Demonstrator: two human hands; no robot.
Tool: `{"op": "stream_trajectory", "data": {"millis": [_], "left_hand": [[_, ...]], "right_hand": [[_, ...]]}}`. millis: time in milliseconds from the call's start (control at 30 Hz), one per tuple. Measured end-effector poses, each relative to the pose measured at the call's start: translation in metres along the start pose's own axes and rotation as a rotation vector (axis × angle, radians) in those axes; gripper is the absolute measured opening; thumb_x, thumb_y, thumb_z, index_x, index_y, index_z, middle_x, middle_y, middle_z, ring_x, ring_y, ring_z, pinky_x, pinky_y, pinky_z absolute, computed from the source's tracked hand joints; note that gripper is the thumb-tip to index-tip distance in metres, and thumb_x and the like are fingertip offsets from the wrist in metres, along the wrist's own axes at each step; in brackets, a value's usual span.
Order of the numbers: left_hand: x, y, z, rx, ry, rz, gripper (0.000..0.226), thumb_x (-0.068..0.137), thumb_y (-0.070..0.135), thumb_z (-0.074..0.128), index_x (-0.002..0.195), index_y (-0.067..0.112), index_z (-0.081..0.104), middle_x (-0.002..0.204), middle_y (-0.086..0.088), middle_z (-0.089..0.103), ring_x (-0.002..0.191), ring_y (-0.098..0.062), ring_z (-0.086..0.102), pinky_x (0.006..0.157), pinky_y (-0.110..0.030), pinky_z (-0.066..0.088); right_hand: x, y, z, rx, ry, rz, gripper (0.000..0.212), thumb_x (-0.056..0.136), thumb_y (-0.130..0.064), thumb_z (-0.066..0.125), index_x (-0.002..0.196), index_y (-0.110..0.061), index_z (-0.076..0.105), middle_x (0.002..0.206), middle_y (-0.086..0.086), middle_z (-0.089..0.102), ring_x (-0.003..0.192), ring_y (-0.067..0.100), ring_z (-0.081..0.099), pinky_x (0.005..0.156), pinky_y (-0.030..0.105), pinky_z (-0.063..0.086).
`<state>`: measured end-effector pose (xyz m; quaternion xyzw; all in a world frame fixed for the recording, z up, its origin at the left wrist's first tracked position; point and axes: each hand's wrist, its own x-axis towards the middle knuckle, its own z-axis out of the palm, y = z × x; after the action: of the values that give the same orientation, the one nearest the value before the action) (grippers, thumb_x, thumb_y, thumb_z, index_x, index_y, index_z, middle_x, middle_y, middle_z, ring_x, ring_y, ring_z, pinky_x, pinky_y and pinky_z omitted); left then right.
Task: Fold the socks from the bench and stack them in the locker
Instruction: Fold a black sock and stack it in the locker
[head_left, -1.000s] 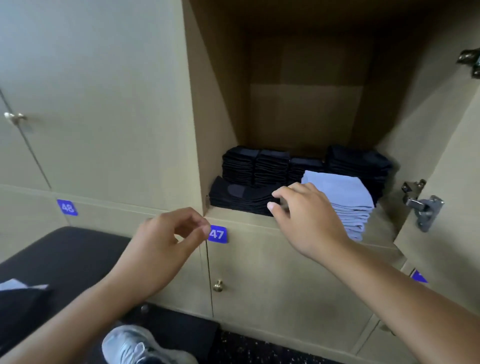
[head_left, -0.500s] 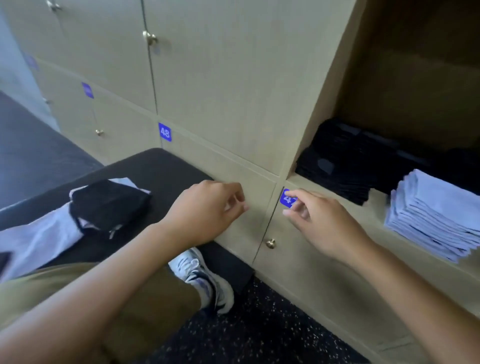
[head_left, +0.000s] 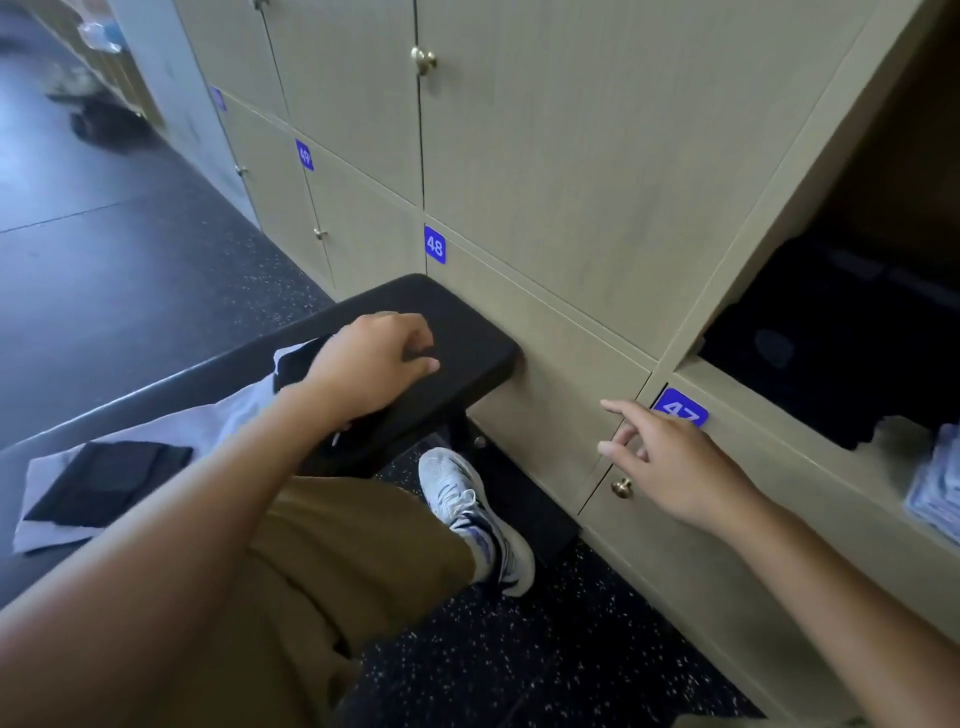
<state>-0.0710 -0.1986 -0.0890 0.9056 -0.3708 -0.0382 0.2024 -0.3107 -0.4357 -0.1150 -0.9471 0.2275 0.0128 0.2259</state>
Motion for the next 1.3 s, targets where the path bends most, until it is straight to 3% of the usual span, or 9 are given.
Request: {"op": "stream_trajectory", "data": {"millis": [333, 400, 500, 600, 767, 867, 1000, 1167, 1300], "left_hand": [[0.01, -0.054, 0.02, 0.336, -0.182, -0.222, 0.06, 0.074, 0.051, 0.085, 0.113, 0.018, 0.054, 0.114, -0.003, 0.052, 0.112, -0.029, 0.052, 0.079, -0.038, 0.041], [0.01, -0.055, 0.02, 0.336, -0.18, -0.214, 0.051, 0.078, 0.045, 0.083, 0.111, 0.016, 0.056, 0.113, -0.003, 0.053, 0.112, -0.029, 0.051, 0.079, -0.038, 0.042], [0.008, -0.051, 0.02, 0.399, -0.142, -0.175, 0.022, 0.087, 0.03, 0.072, 0.097, 0.011, 0.068, 0.106, -0.004, 0.06, 0.101, -0.025, 0.055, 0.065, -0.033, 0.037], [0.002, -0.048, 0.019, 0.394, -0.116, -0.179, 0.021, 0.09, 0.024, 0.067, 0.076, 0.008, 0.064, 0.092, -0.005, 0.063, 0.085, -0.024, 0.054, 0.057, -0.033, 0.037], [-0.014, -0.032, 0.0, -0.069, 0.09, -0.255, 0.015, 0.093, 0.033, 0.072, 0.089, 0.022, 0.063, 0.095, 0.002, 0.065, 0.093, -0.024, 0.061, 0.082, -0.04, 0.051], [-0.032, -0.006, -0.019, -0.387, 0.124, -0.19, 0.018, 0.094, 0.024, 0.074, 0.083, 0.018, 0.06, 0.085, 0.0, 0.067, 0.083, -0.019, 0.061, 0.078, -0.032, 0.043], [-0.065, 0.033, -0.038, -0.88, -0.045, -0.095, 0.023, 0.102, 0.019, 0.063, 0.089, 0.001, 0.057, 0.083, -0.011, 0.056, 0.076, -0.021, 0.056, 0.071, -0.026, 0.05], [-0.093, 0.076, -0.039, -1.27, -0.319, -0.033, 0.02, 0.105, 0.022, 0.054, 0.087, 0.014, 0.058, 0.078, -0.002, 0.06, 0.069, -0.014, 0.06, 0.064, -0.024, 0.05], [-0.105, 0.1, -0.024, -1.423, -0.503, 0.007, 0.022, 0.104, 0.026, 0.055, 0.091, 0.017, 0.071, 0.092, -0.006, 0.067, 0.083, -0.021, 0.064, 0.071, -0.034, 0.052]], "right_hand": [[-0.003, 0.025, 0.002, 0.031, -0.088, 0.041, 0.05, 0.101, -0.041, 0.055, 0.149, -0.037, 0.041, 0.103, -0.019, 0.06, 0.09, 0.002, 0.058, 0.082, 0.029, 0.047], [-0.009, 0.029, 0.0, 0.018, -0.097, 0.05, 0.051, 0.102, -0.04, 0.055, 0.15, -0.036, 0.04, 0.103, -0.019, 0.06, 0.09, 0.003, 0.059, 0.083, 0.029, 0.047], [-0.015, 0.034, -0.002, 0.017, -0.084, 0.061, 0.05, 0.101, -0.038, 0.057, 0.148, -0.034, 0.043, 0.102, -0.017, 0.062, 0.087, 0.004, 0.059, 0.084, 0.03, 0.048], [-0.024, 0.041, -0.005, 0.01, -0.065, 0.077, 0.049, 0.1, -0.038, 0.058, 0.147, -0.034, 0.045, 0.101, -0.016, 0.062, 0.087, 0.002, 0.058, 0.084, 0.032, 0.048], [-0.043, 0.052, -0.016, 0.033, 0.013, 0.147, 0.043, 0.101, -0.036, 0.059, 0.143, -0.03, 0.05, 0.101, -0.015, 0.064, 0.086, 0.002, 0.058, 0.08, 0.031, 0.046], [-0.061, 0.047, -0.018, 0.123, 0.075, 0.152, 0.038, 0.1, -0.036, 0.059, 0.137, -0.029, 0.055, 0.103, -0.013, 0.065, 0.084, 0.007, 0.066, 0.078, 0.031, 0.051], [-0.091, 0.018, -0.021, 0.277, 0.17, 0.107, 0.032, 0.1, -0.032, 0.06, 0.132, -0.031, 0.058, 0.104, -0.012, 0.067, 0.078, 0.006, 0.069, 0.076, 0.027, 0.053], [-0.122, -0.027, -0.033, 0.541, 0.306, 0.073, 0.034, 0.099, -0.03, 0.062, 0.133, -0.029, 0.058, 0.108, -0.011, 0.07, 0.082, 0.007, 0.072, 0.086, 0.042, 0.056], [-0.144, -0.057, -0.04, 0.801, 0.289, 0.046, 0.041, 0.099, -0.034, 0.062, 0.139, -0.028, 0.053, 0.118, -0.008, 0.067, 0.099, 0.011, 0.071, 0.091, 0.036, 0.059]]}}
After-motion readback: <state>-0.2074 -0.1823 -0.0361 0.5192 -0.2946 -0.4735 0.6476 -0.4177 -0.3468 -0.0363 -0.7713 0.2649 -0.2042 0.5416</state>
